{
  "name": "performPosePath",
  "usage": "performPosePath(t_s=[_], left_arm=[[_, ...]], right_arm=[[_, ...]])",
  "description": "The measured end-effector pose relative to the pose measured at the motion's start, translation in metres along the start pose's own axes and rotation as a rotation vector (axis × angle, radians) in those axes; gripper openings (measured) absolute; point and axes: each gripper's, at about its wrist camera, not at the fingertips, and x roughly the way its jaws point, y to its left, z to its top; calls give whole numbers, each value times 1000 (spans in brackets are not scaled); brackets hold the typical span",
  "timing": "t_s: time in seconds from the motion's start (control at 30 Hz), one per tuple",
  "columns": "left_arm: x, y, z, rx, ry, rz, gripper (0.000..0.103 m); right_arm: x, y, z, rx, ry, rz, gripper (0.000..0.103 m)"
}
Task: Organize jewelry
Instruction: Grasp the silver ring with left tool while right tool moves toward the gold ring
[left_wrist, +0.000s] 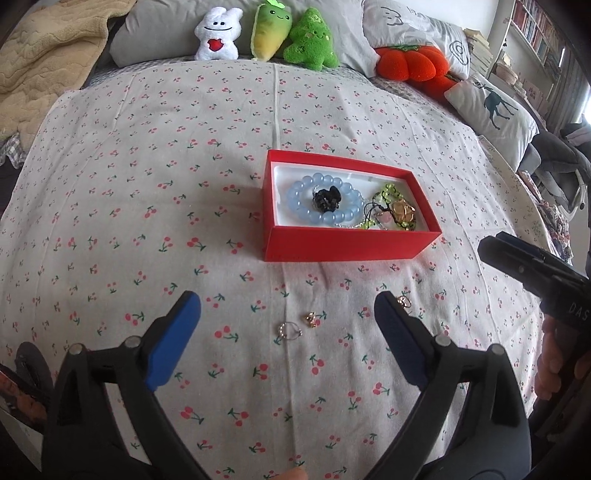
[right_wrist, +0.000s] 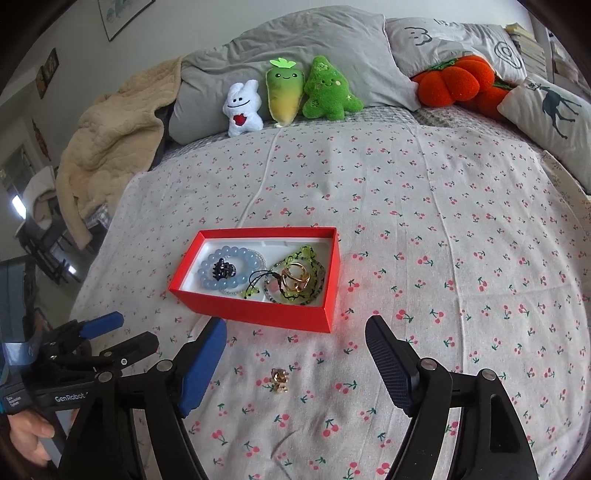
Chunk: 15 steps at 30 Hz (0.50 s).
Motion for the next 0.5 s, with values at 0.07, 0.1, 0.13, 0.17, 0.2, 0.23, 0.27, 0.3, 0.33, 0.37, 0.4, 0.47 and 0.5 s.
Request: performPosePath(t_s=[0.07, 0.1, 0.13, 0.17, 0.2, 0.23, 0.27, 0.3, 0.33, 0.37, 0.4, 0.47, 0.5], left_arm=[[-1, 1, -5, 1, 7, 12, 97], [-1, 2, -7, 3, 11, 19, 97], [-1, 3, -9, 5, 16, 25, 98], [-1, 4, -11, 5, 22, 30, 98], [-1, 6, -13, 6, 29, 32, 98], [-1, 7, -15, 5, 34, 35, 98], [-1, 8, -17, 4, 38, 36, 98], [-1, 9, -18, 4, 41, 36, 98], [-1, 10, -20, 5, 45, 37, 98], [-2, 10, -21, 7, 47, 39, 98], [-2, 11, -22, 11, 49, 40, 98], [-1, 12, -25, 20, 53, 43, 98], [-1, 13, -26, 25, 55, 46, 98]], right_arm=[[-2, -1, -4, 9, 11, -7, 83], [-2, -1, -7, 13, 18, -6, 83], [-3, 0, -9, 15, 27, -6, 84], [-2, 0, -11, 16, 36, -9, 84], [-2, 1, -13, 17, 46, -15, 84], [-2, 1, -15, 16, 54, -16, 84], [-1, 2, -17, 14, 61, -16, 84], [0, 3, -19, 12, 69, -19, 84], [1, 4, -21, 12, 77, -21, 84], [1, 4, -23, 14, 84, -23, 84], [2, 5, -25, 17, 91, -22, 84], [4, 5, -27, 23, 103, -19, 84], [5, 5, -28, 24, 107, -20, 84]])
